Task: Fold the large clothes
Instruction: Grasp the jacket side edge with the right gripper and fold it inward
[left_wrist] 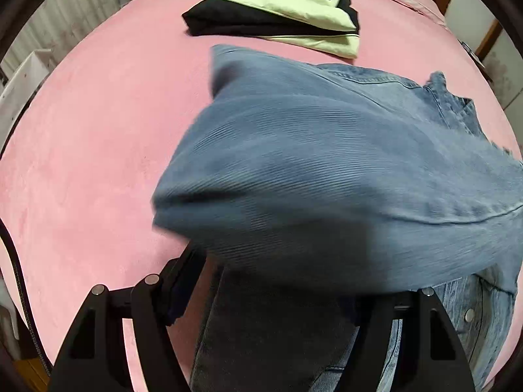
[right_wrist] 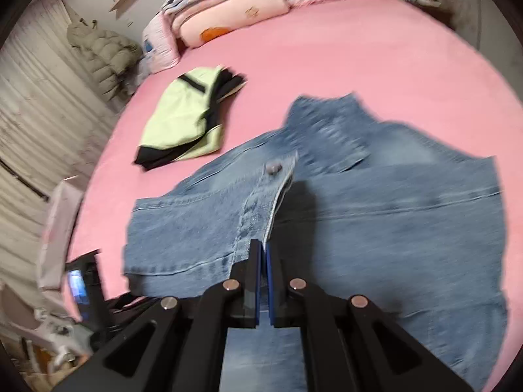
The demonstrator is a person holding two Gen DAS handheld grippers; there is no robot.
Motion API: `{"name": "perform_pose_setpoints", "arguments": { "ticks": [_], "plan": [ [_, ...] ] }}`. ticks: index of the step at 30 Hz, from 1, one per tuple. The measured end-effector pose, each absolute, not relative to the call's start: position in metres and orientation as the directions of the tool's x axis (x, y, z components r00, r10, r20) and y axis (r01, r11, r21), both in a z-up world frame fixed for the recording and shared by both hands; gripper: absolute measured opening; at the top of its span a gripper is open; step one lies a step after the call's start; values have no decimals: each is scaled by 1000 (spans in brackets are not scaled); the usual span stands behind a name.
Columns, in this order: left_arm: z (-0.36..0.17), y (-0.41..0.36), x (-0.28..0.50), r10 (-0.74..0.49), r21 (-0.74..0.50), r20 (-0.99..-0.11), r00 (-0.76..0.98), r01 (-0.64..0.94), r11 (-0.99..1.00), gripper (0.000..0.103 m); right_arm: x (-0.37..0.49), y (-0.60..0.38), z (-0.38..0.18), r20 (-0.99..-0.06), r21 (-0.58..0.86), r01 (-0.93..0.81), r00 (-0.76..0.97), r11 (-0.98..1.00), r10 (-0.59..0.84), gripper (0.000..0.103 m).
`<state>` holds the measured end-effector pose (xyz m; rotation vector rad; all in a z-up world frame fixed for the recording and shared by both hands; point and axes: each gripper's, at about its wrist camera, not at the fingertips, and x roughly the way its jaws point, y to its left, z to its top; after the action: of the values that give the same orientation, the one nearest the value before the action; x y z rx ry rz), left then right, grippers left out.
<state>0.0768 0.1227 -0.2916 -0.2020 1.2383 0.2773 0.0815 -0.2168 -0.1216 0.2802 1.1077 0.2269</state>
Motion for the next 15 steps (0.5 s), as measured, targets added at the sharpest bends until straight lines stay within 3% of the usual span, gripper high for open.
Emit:
{"name": "perform_pose_setpoints", "arguments": {
  "ticks": [5, 7, 12, 15],
  "plan": [
    [-298, 111, 84, 113, 21, -949, 295, -298, 954, 71, 62, -287, -111, -831, 194, 114, 547, 974, 102, 2],
    [-302, 106, 86, 134, 49, -951, 277, -295, 954, 71, 58, -313, -131, -864, 153, 177, 501, 972, 45, 2],
    [-308, 103, 89, 164, 87, -955, 247, -297, 951, 71, 46, -353, -201, -968, 102, 291, 248, 951, 27, 5],
    [-302, 105, 85, 146, 76, -958, 248, -272, 959, 71, 39, -368, -211, -957, 234, 341, 246, 911, 153, 6]
  ]
}}
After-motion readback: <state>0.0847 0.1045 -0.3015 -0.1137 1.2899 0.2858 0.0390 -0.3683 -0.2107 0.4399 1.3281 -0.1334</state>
